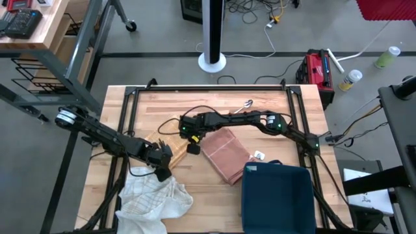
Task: Fold towel
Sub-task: Fold the yellow towel
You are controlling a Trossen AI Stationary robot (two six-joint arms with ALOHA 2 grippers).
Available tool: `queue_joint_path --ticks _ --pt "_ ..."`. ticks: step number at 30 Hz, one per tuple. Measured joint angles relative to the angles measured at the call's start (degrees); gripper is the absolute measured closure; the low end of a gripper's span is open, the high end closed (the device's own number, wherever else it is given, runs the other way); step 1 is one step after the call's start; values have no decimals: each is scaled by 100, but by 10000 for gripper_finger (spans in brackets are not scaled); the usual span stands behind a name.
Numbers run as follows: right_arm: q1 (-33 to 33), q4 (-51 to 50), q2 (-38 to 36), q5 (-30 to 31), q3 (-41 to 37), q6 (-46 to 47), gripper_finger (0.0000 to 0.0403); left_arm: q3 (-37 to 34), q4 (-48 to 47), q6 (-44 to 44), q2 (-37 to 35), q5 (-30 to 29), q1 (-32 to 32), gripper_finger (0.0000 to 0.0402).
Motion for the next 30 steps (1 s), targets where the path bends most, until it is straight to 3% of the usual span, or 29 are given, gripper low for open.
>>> queue_joint_path --ticks 7,12,15,20,25,30 --pt "-32 -296 -465 10 11 -343 401 171 -111 149 -469 37 -6 382" --pt "-188 -187 -467 547 27 -388 401 155 -413 147 -580 -233 -4 393" --pt "-340 -155 -371 543 37 -126 401 139 -470 171 -539 -307 -2 399" --pt "-572 25 -192 359 29 367 392 130 -1779 28 -376 -284 -3 394" --pt "-652 440 -116 -524 -20 798 339 70 -2233 11 -361 -158 -2 388" --pt "-520 660 80 -649 -35 1184 265 46 -1944 117 -372 -153 -2 399"
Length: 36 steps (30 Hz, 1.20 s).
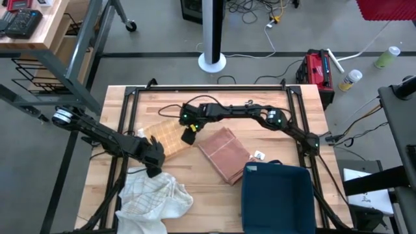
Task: Fold towel
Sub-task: Fold the yellow towel
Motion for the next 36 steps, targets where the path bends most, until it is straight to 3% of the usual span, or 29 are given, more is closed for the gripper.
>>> queue_joint_path --ticks 5,10,21,26,36 --pt "67 303 128 4 0 273 205 -72 293 9 38 -2 -1 392" --pt "71 539 138 -56 -2 414 170 -194 414 11 32 -7 -2 398" --pt "45 828 125 -275 -17 564 173 -294 692 -81 11 -239 -4 393" --pt "55 274 -341 -1 16 172 180 -305 699 -318 24 -548 -2 398" --pt "648 -2200 -830 668 -14 -1054 211 -331 610 -1178 30 -1036 6 399"
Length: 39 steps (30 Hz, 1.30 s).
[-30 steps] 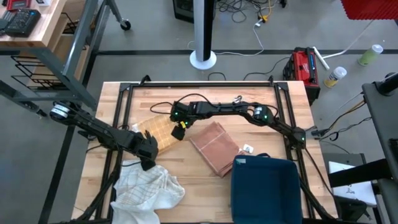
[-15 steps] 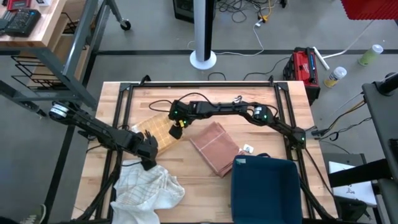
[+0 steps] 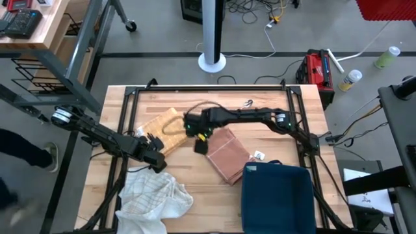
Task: Fold towel
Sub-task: Fold the yellow towel
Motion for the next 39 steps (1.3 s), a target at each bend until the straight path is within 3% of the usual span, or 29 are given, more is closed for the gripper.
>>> queue_joint_path --ticks 4,11,15,21,28,39 --pt "300 -775 2 859 -221 -134 236 -4 -3 -161 0 -72 -2 396" --pt "584 -986 -10 1004 -934 59 296 -13 52 -262 4 -298 1 399" --pt "570 -222 -71 1031 -1486 100 335 -19 84 -295 4 -298 -5 397" --pt "210 1039 -42 1023 -1451 206 393 -66 105 -30 -7 -122 -6 399" --pt "-403 1262 -9 1615 -1117 107 401 -42 -238 54 -128 1028 -8 399" --pt "-861 2675 26 1602 -1116 33 401 -2 288 408 -275 1156 -15 400"
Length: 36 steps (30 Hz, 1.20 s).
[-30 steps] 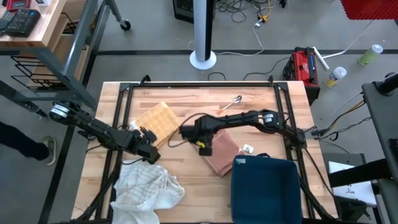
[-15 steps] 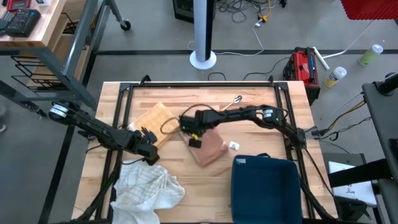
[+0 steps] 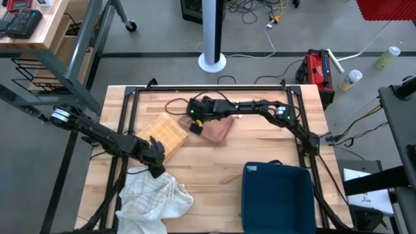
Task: Fold towel
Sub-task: Fold the yellow towel
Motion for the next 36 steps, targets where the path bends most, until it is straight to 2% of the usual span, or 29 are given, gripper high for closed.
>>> queue_joint_path --ticks 3,8,15,19,28,33,36 --pt "-28 319 0 10 0 0 401 -24 23 22 11 99 4 400" --pt "-32 301 -49 8 84 130 401 -32 0 34 -13 706 2 400" --pt "63 -123 -232 -81 535 154 396 324 -33 206 -212 782 -4 400" --pt "96 -304 -251 -322 722 96 369 451 -79 265 -299 695 -4 400" --pt "102 -403 -271 -337 662 79 292 378 -257 199 -267 643 -5 399" --pt "175 -357 -266 -1221 624 173 270 378 -295 199 -317 790 -17 400" --pt "272 -53 -188 -1534 514 301 264 378 -767 197 -323 786 -17 400"
